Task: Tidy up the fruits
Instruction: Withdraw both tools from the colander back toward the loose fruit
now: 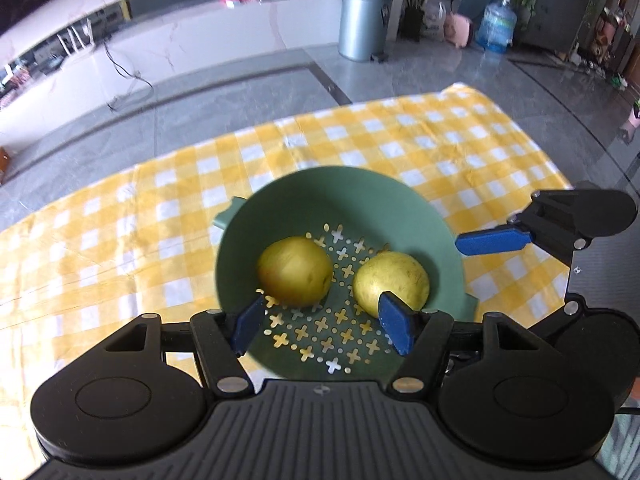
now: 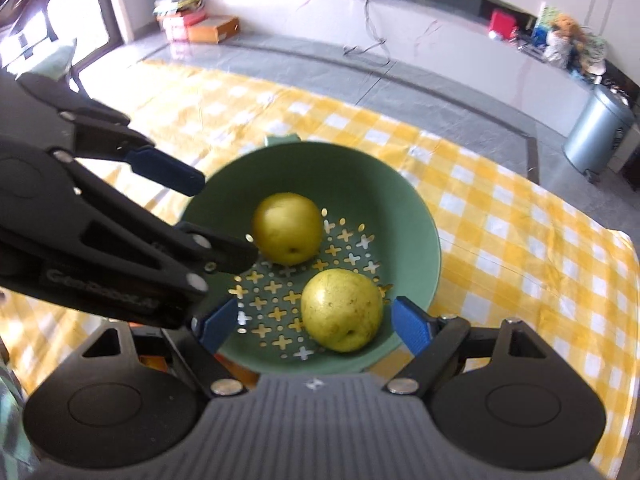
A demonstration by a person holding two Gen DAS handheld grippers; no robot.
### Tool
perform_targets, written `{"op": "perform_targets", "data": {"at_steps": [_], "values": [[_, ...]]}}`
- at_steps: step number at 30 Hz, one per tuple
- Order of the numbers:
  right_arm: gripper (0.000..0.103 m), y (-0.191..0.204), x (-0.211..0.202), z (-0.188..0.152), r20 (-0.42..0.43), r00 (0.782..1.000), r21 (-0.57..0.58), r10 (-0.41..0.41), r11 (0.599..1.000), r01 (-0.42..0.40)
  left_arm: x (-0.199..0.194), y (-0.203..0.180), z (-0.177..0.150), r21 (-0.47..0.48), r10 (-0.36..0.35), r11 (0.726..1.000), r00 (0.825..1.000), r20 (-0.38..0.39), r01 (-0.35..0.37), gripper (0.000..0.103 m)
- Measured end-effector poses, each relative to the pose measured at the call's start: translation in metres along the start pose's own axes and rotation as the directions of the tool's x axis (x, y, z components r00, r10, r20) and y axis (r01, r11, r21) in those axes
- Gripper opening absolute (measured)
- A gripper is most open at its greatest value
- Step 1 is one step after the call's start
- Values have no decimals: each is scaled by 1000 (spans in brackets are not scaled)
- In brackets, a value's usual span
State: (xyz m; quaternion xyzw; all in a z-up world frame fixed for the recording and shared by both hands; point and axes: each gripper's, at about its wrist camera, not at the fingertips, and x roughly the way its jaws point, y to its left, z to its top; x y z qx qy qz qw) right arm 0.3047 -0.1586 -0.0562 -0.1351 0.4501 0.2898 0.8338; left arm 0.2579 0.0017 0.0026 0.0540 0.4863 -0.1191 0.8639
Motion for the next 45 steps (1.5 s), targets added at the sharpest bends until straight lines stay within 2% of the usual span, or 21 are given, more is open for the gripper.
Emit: {"op": "perform_targets", "data": {"at_steps": [8, 12, 16, 19, 25, 29, 33, 37, 41, 45], "values": [[80, 10, -46, -38, 120, 993, 154, -10, 988, -9, -59, -20, -35, 25, 31, 999, 993, 118, -34, 76], [80, 18, -60, -66, 171, 984, 219, -56, 975, 18, -74, -29, -61, 25, 45, 998, 985, 168, -50, 76], [80, 19, -69, -100, 210, 975, 324, -68, 946, -4, -79, -36, -88, 29, 42, 998, 978, 203, -49, 77], [80, 21, -70, -124, 226, 970, 382, -92, 924, -1, -78, -38, -106, 16, 31, 999, 976, 214, -35, 76], [80, 31, -60, -158, 234, 967, 456, -102, 890, -16, -70, -41, -134, -2, 72, 997, 965, 253, -73, 76], [80, 38, -52, -167, 246, 957, 459, -152, 888, 23, -56, -41, -153, 7, 114, 993, 955, 272, -121, 76], [80, 41, -43, -171, 248, 957, 447, -150, 894, 24, -39, -41, -161, 42, 145, 986, 959, 245, -160, 76], [74, 41, -34, -169, 224, 963, 438, -150, 898, 38, -25, -29, -163, 0, 135, 990, 962, 239, -139, 72], [73, 40, -23, -169, 201, 969, 448, -141, 893, 37, -12, -12, -162, -70, 113, 993, 967, 226, -100, 68], [70, 35, -13, -168, 170, 977, 474, -127, 880, 31, -3, -9, -161, -62, 107, 994, 969, 222, -95, 68]]}}
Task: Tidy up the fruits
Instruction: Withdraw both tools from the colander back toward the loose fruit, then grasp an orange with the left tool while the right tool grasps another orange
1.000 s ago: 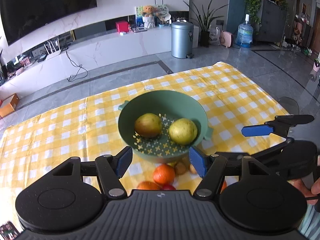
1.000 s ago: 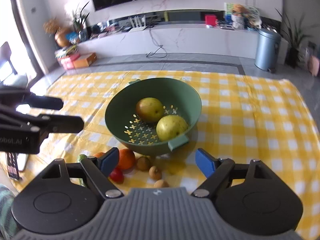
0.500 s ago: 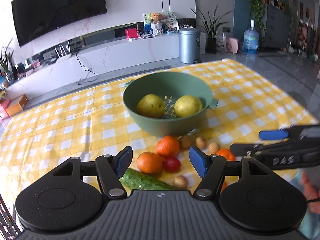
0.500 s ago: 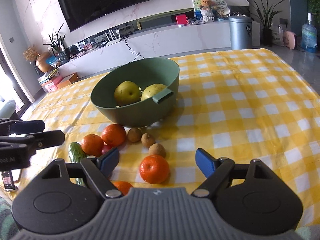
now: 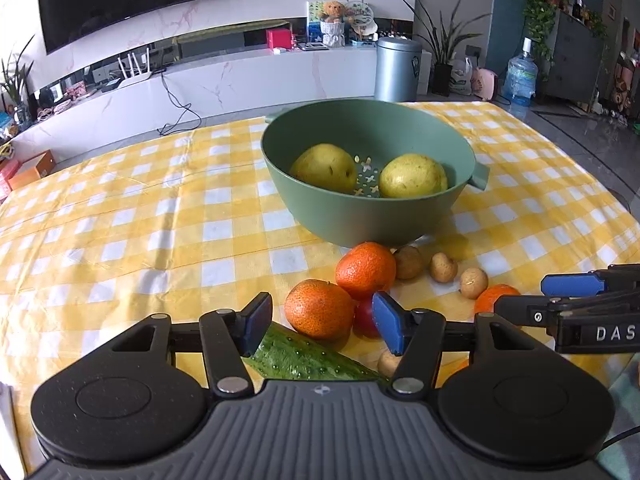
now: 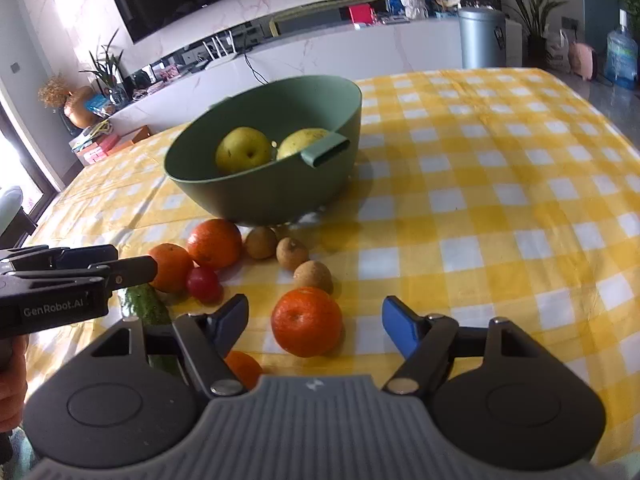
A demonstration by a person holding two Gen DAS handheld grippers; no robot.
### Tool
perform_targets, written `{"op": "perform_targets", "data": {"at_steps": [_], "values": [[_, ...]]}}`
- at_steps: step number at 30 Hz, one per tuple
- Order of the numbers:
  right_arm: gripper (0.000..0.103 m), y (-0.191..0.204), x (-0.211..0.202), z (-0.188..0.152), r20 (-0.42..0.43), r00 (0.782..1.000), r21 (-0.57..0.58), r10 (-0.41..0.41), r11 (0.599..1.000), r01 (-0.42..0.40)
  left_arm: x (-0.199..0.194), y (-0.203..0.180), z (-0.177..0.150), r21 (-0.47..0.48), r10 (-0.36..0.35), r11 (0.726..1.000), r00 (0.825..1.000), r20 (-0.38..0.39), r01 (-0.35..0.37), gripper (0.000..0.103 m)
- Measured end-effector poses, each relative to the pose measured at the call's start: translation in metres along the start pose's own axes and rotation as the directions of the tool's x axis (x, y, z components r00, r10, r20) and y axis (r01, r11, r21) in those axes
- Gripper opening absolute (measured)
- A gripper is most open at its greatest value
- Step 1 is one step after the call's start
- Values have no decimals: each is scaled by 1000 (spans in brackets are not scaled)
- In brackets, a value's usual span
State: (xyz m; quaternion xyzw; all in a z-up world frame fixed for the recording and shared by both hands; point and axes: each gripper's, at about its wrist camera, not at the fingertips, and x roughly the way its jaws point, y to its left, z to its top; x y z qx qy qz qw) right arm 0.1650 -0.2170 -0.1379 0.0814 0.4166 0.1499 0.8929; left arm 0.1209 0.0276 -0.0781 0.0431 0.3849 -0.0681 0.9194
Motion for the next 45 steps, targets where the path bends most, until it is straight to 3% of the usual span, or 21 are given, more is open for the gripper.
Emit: {"op": "perform_targets", "data": {"at_steps": [5, 13, 20, 29, 37, 45], "values": [[64, -3, 9, 0, -27, 1000, 29, -6, 1000, 7, 11, -6, 1, 51, 11, 999, 1000, -9, -11, 67], [62, 3, 14, -2, -45, 999, -3, -9, 1000, 9, 26, -3, -2, 29, -5, 1000, 999, -39, 6, 63], [51, 3, 18, -2, -66, 998, -5, -4, 1000, 3, 28, 1, -1, 0, -6, 1000, 999, -34, 6, 52], [42, 6, 20, -3, -79, 997, -16, 13, 1000, -14, 27, 1, -2, -5, -6, 1000, 1000, -23, 6, 50], [41, 6, 20, -4, -75, 997, -22, 14, 1000, -16, 26, 0, -2, -23, 3, 1000, 1000, -17, -3, 49], [41, 4, 11, -4, -38, 999, -13, 26, 1000, -27, 4, 11, 3, -120, -22, 992, 999, 23, 25, 49]]}}
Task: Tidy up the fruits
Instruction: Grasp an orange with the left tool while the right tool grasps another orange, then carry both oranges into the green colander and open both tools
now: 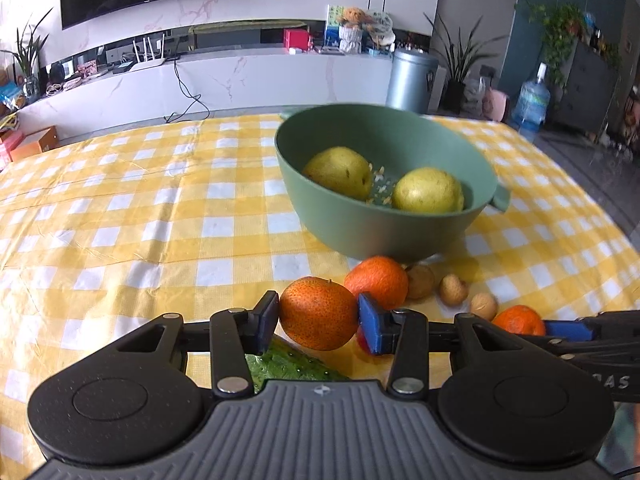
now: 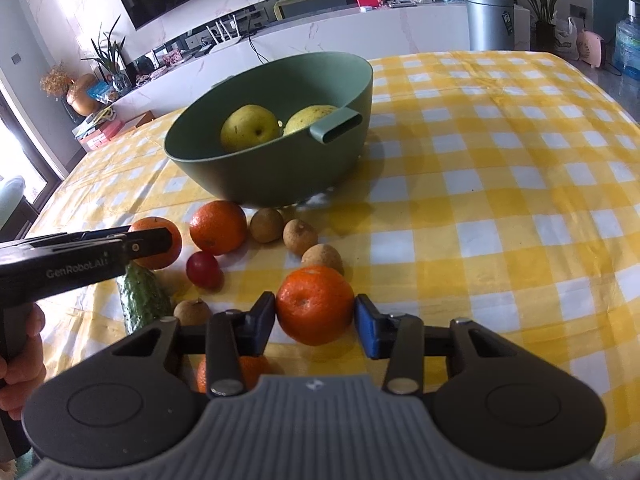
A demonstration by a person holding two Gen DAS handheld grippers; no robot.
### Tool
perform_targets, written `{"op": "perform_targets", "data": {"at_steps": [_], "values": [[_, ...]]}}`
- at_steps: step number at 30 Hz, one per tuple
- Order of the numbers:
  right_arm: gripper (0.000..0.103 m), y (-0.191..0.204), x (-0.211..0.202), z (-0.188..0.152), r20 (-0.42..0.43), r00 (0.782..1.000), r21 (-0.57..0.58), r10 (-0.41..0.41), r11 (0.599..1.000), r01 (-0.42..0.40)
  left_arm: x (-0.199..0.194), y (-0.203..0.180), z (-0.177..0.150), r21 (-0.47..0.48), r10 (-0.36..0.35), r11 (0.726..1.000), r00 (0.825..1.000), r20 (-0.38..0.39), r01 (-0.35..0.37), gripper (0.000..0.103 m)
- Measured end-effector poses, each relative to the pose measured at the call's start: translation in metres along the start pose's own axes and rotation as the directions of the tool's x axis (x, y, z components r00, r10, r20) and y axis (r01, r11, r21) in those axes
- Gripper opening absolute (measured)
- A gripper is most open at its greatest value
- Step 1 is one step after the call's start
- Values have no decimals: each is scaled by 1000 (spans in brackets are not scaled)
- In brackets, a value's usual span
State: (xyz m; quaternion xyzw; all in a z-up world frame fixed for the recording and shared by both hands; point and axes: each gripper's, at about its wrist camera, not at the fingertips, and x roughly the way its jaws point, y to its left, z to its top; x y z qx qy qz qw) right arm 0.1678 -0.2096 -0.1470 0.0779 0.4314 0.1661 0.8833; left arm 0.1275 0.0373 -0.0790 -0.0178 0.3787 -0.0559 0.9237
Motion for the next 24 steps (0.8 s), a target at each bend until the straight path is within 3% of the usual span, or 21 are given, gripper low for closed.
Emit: {"op": "perform_targets", "data": {"at_steps": [13, 24], "values": [[40, 12, -25, 10, 71, 997, -72, 5, 997, 0, -35, -11, 27, -38, -60, 997, 998, 27, 61, 49], [40, 36, -43, 66, 142, 988, -208, 54, 978, -23, -36, -23, 70, -1, -44, 999, 998, 50, 44, 49]]}}
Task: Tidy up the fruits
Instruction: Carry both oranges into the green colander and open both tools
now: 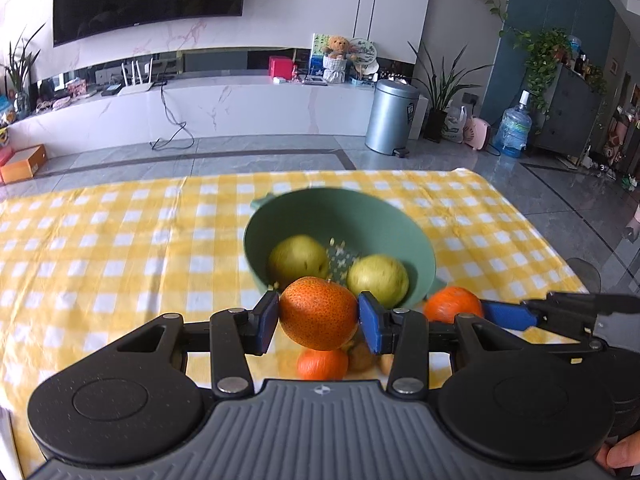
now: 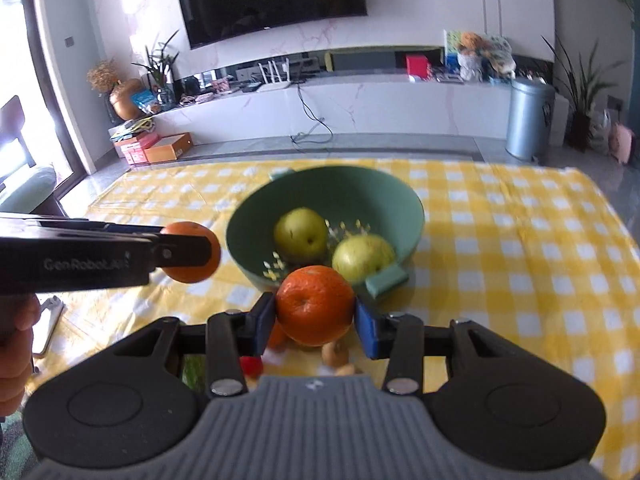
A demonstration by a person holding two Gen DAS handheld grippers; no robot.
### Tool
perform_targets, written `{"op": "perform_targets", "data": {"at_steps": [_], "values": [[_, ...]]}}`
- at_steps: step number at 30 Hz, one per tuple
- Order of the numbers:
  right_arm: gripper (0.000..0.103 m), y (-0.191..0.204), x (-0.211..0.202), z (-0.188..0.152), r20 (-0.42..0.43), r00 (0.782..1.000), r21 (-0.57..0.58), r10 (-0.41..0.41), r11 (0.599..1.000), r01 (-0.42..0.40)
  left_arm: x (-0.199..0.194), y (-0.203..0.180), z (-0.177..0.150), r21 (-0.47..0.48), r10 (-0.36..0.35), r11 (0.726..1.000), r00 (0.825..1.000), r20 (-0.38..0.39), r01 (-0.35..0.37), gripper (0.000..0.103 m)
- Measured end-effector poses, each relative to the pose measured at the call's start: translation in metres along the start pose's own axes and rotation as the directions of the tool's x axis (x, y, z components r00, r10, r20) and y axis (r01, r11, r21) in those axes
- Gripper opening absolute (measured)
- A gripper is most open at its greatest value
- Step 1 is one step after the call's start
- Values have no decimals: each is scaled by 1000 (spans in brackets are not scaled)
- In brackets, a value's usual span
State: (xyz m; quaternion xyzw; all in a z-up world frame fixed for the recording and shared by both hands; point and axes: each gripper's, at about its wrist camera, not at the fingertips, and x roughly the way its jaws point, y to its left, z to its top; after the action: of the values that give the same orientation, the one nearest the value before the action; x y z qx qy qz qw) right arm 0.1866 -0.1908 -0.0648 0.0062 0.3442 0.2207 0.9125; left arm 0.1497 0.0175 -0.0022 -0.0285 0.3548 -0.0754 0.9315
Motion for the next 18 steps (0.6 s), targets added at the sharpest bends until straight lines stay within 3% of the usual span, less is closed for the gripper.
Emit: {"op": "perform_targets", "data": {"at_steps": [8, 18], "values": [[40, 10, 19, 42, 3, 1000, -122, -2, 993, 2, 19, 1, 28, 10, 22, 1000, 1000, -14, -22, 49], [40, 3, 69, 55, -129, 991, -138, 31, 989, -49, 56, 13, 28, 13, 6, 1000, 995, -103, -5, 49]]}}
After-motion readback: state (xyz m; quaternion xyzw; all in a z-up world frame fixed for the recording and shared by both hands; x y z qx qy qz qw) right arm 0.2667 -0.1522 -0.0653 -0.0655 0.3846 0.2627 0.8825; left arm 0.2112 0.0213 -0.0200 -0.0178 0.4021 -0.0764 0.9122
